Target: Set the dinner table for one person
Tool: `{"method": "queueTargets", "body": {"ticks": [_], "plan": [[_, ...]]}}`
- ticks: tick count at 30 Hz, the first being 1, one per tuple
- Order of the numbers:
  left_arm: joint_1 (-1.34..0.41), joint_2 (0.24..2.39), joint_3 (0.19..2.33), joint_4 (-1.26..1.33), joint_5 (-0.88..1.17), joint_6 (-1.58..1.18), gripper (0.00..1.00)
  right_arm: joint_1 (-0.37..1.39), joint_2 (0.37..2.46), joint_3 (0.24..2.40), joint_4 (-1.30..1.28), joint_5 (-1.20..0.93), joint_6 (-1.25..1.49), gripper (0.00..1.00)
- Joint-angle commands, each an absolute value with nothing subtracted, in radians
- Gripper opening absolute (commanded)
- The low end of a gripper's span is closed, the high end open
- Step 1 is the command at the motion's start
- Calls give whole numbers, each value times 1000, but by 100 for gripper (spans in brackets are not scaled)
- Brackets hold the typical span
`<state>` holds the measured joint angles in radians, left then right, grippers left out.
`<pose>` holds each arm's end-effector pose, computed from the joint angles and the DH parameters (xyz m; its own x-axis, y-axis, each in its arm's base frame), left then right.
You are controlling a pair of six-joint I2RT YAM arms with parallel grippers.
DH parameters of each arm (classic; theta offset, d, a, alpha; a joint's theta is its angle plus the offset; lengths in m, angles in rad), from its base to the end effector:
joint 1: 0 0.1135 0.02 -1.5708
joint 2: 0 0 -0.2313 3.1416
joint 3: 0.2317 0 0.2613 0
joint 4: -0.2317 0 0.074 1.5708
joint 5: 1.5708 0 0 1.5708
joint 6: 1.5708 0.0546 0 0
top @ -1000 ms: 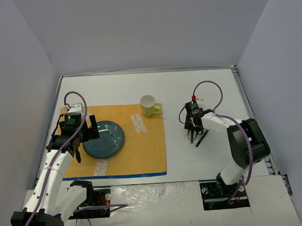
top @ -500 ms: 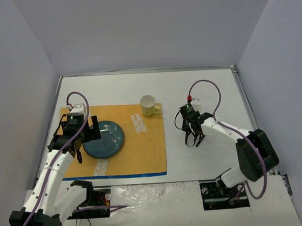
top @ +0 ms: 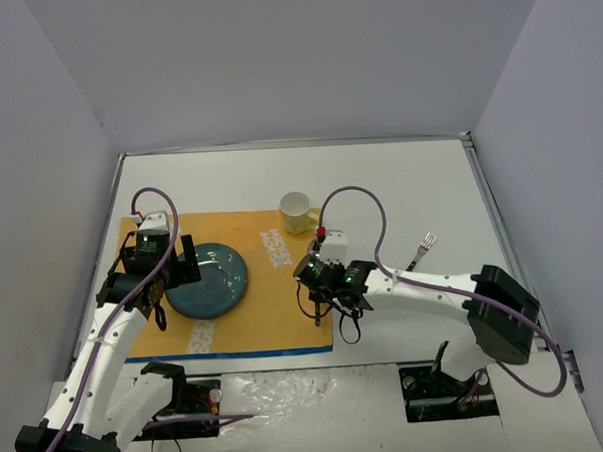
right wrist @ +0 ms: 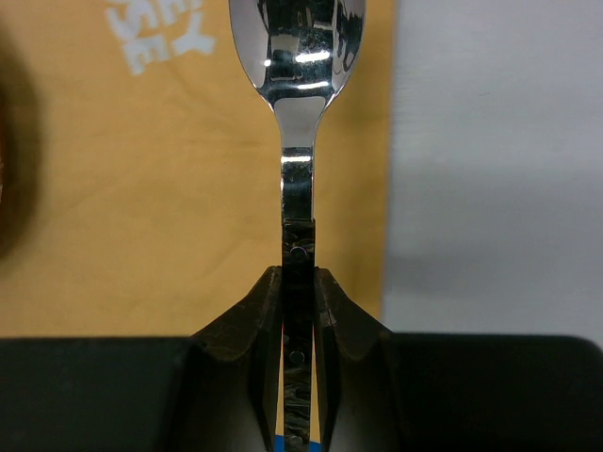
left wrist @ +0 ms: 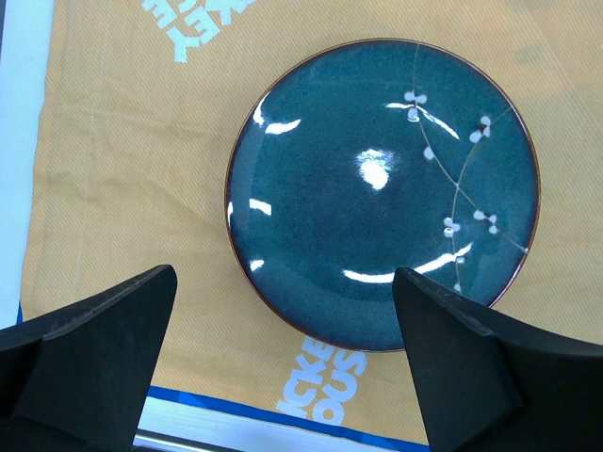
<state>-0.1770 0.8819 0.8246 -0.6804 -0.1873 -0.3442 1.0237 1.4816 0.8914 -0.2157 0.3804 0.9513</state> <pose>0.2230 -0.0296 0.2515 -0.6359 -0.2231 -0.7389 -0.1882 0.9732 -0.1318 0.1892 0.2717 0.1622 -0.7546 0.2143 -0.6202 -0.0772 0.9096 0.4083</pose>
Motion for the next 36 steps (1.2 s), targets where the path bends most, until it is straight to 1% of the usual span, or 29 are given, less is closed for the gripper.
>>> {"method": "queueTargets", "body": {"ticks": [1,3,6,15,36], "plan": [[-192,858,870,-672,-224,-362,97,1106,1624,1021,-202,494,1074,0],[-195,849,868,-674,-231,-364,97,1127,1690,1095,-202,495,1085,0],[-201,832,865,-675,-244,-365,97,1138,1762,1143,-202,494,1100,0],[-210,808,861,-675,-252,-368,97,1140,1876,1230,-238,483,1066,0],[-224,804,859,-672,-262,-364,97,1131,1931,1264,-254,460,992,0]]}}
